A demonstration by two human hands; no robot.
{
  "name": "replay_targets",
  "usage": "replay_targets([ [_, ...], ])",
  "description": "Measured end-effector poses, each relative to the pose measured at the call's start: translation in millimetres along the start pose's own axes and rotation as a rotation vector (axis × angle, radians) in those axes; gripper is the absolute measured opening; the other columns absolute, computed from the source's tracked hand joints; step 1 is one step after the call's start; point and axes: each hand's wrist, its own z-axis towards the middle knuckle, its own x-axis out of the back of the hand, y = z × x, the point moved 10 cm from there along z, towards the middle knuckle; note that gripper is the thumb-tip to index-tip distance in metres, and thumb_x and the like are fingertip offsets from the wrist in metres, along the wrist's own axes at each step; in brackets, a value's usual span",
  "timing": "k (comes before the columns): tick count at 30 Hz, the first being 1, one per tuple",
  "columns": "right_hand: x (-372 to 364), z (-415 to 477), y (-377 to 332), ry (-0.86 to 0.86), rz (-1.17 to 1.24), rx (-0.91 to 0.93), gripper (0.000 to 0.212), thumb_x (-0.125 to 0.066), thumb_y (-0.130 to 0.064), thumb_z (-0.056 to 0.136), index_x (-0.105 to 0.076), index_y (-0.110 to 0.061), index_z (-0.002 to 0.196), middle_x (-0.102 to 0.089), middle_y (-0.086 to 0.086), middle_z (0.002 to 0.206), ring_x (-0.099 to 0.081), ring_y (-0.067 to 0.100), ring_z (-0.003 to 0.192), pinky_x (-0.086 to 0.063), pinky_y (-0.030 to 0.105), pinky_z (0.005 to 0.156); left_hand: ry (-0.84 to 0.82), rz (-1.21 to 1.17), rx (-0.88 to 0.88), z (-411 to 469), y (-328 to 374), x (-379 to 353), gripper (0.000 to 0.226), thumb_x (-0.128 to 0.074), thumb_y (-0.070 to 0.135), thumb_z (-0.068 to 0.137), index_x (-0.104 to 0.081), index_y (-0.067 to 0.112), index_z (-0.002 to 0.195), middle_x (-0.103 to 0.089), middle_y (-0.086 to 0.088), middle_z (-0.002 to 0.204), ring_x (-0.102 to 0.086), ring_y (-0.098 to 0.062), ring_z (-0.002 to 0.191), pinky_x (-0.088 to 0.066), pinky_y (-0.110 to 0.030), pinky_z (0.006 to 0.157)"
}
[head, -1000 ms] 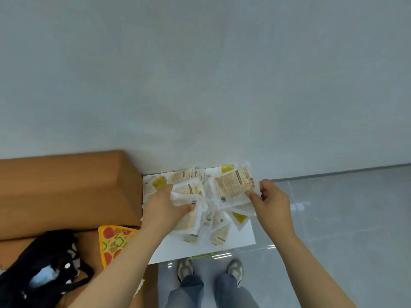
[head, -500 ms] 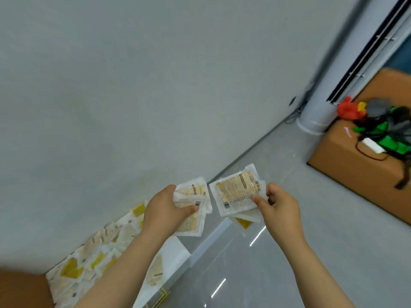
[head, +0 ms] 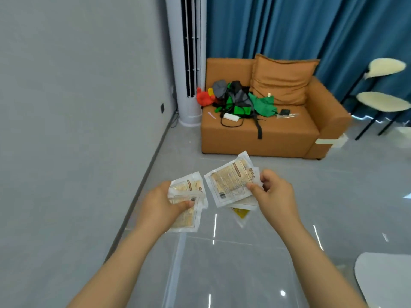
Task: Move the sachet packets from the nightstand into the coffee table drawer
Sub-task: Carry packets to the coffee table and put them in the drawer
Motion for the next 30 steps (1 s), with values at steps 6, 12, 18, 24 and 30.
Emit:
replay_targets([
  [6, 53, 54, 52, 0.156, -0.054, -0.123, 0.023, -0.066, -0.02, 0.087, -0.049, -0.009, 0.075, -0.066, 0.0, 0.078, -0.066, 0.019, 0.072, -0.054, 0.036, 0.054, -0.163, 0.046, -0.146, 85, 70, -75, 0.03, -0.075, 0.038, 0.077, -0.058, 0.027, 0.099, -0.063, 0.012, 0.091, -0.059, -0.012, 0.085, -0.046, -0.025, 0.065],
  [12, 96, 101, 89, 0.33, -0.077, -0.252, 0.027, -0.067, -0.019, 0.086, -0.046, -0.009, 0.072, -0.063, 0.003, 0.071, -0.058, 0.02, 0.062, -0.044, 0.028, 0.048, -0.316, 0.048, -0.264, 170, 136, -139, 0.027, -0.076, 0.043, 0.074, -0.058, 0.034, 0.091, -0.061, 0.018, 0.083, -0.061, -0.012, 0.083, -0.052, -0.032, 0.074],
  [18, 144, 120, 137, 0.471, -0.084, -0.445, 0.026, -0.066, -0.021, 0.087, -0.047, -0.01, 0.073, -0.068, -0.001, 0.084, -0.068, 0.021, 0.076, -0.058, 0.044, 0.061, -0.498, 0.112, -0.4, 215, 214, -219, 0.032, -0.074, 0.05, 0.073, -0.065, 0.028, 0.095, -0.068, 0.01, 0.089, -0.064, -0.013, 0.084, -0.054, -0.035, 0.074],
  [24, 212, 131, 202, 0.621, -0.07, -0.553, 0.033, -0.067, -0.023, 0.087, -0.041, -0.015, 0.069, -0.067, 0.005, 0.079, -0.067, 0.029, 0.075, -0.055, 0.05, 0.058, -0.64, 0.197, -0.522, 226, 297, -321, 0.033, -0.074, 0.052, 0.072, -0.065, 0.025, 0.089, -0.068, 0.007, 0.084, -0.063, -0.013, 0.08, -0.053, -0.035, 0.069],
  [30, 292, 154, 274, 0.717, -0.039, -0.638, 0.031, -0.066, -0.023, 0.087, -0.042, -0.015, 0.069, -0.067, 0.002, 0.078, -0.067, 0.028, 0.075, -0.056, 0.049, 0.059, -0.724, 0.24, -0.618, 225, 393, -427, 0.028, -0.075, 0.051, 0.071, -0.065, 0.028, 0.084, -0.068, 0.009, 0.081, -0.063, -0.011, 0.078, -0.054, -0.036, 0.069],
])
